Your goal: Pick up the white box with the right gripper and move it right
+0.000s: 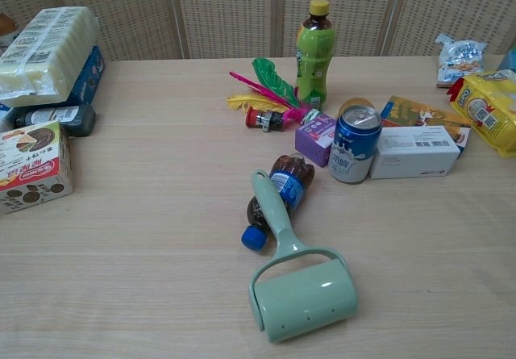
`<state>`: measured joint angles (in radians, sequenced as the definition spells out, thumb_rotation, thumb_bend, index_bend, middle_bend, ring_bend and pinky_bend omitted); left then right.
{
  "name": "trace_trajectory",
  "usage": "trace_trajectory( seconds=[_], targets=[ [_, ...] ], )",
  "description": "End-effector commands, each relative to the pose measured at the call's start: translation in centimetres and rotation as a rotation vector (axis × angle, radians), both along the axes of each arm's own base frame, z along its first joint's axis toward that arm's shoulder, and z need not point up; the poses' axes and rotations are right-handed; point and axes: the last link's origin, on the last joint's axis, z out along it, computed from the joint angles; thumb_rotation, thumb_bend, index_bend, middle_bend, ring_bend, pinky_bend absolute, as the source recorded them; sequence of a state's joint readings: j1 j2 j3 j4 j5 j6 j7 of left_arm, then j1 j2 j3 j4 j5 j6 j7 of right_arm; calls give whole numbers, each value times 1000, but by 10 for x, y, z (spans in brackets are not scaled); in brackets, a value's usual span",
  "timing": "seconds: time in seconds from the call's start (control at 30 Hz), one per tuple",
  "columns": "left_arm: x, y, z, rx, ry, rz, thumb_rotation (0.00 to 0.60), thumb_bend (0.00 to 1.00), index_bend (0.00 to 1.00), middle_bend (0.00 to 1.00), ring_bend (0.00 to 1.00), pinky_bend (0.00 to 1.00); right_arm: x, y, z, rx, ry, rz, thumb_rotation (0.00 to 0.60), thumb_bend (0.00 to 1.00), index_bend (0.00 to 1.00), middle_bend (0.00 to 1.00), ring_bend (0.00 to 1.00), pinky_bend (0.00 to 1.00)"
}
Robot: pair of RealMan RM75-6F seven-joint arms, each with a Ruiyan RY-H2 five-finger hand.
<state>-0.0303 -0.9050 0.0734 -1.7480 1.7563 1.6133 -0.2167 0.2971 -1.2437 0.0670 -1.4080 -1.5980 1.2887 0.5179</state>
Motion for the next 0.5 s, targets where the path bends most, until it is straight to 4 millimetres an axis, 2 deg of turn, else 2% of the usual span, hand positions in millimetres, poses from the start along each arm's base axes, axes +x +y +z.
trace_trajectory(
  seconds=[0.03,0.23,0.5],
  targets=[
    [-1,3,-2,-2,5,8,600,0,0,0,0,0,9,-27,-16,78,71,25,600,154,0,0,0,116],
    [-5,9,-5,-4,11,26,600,0,0,0,0,0,22,-55,-41,159,124,13,600,154,0,0,0,116],
    [-6,11,-4,-1,14,33,600,0,0,0,0,0,38,-75,-72,211,169,10,600,161,0,0,0,116]
  ],
)
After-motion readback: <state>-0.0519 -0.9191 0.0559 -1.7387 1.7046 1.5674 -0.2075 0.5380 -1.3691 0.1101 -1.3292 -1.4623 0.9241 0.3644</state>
